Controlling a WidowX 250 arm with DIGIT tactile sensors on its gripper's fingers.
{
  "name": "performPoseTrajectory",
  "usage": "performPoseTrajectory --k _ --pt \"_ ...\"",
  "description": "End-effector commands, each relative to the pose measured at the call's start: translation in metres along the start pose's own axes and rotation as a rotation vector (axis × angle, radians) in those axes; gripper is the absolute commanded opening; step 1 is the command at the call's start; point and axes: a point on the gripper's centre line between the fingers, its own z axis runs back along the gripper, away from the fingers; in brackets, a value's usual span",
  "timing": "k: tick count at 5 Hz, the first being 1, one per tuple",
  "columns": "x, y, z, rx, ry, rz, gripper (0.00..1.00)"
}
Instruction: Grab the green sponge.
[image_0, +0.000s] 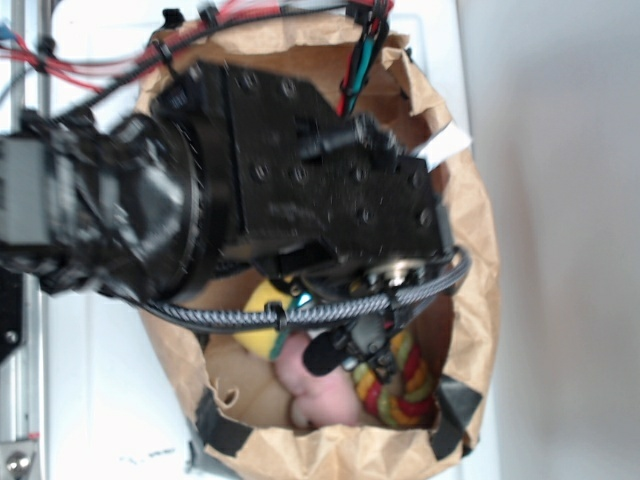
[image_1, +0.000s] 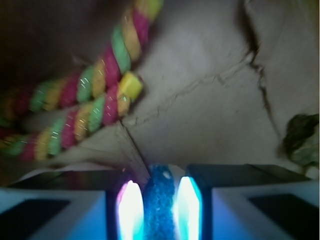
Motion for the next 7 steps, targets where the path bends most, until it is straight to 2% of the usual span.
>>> performPoseTrajectory --k 1,2,3,4,6,7 --pt "0.005 -0.004 0.071 -0.090 -0.048 -0.089 0.00" --pt "0.002 -0.005 0.077 -0.022 -0.086 -0.308 0.00" --pt "-0.010 -0.011 0.082 0.012 -0.162 -0.567 0.00" --pt "-0.019 -0.011 0.087 0.041 -0.219 -0.703 0.00" --pt "-0.021 -0.001 0.092 0.088 -0.202 -0.740 0.00" --pt "-0.019 0.006 0.093 0.066 -0.198 -0.683 0.00"
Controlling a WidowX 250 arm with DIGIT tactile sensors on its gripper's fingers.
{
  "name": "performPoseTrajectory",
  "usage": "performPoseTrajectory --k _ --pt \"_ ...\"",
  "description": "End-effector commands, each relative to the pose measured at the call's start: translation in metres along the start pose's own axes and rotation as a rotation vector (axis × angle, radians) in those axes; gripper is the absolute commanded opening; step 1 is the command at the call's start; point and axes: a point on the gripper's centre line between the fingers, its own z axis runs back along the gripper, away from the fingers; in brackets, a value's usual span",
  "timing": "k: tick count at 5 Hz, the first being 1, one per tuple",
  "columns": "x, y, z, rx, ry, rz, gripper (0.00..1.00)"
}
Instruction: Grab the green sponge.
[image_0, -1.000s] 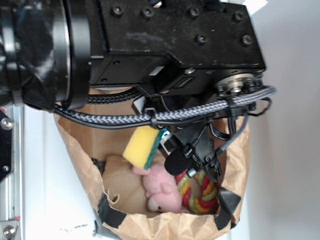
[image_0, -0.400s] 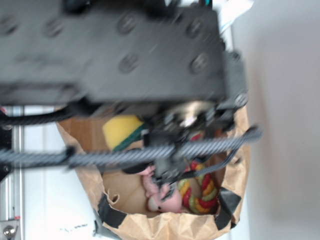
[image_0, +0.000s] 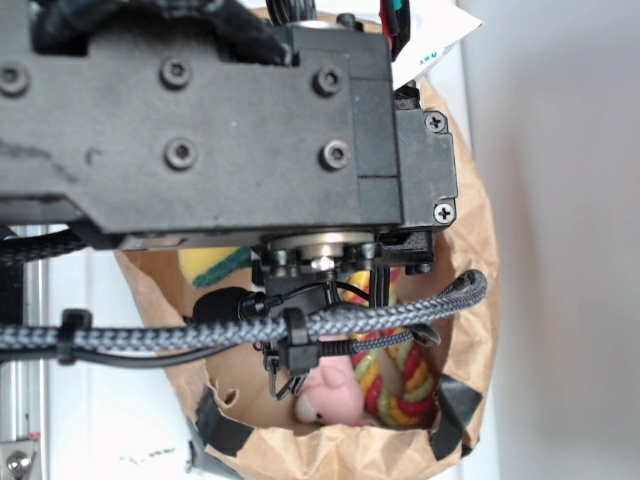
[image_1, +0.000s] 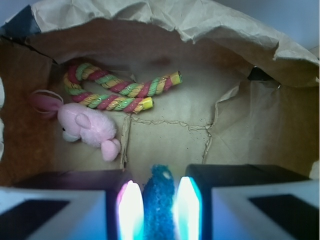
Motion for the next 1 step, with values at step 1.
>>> performPoseTrajectory --k 1 --pt "-0.0067 0.0084 0.0186 -0.002 -0.057 0.050 0.00"
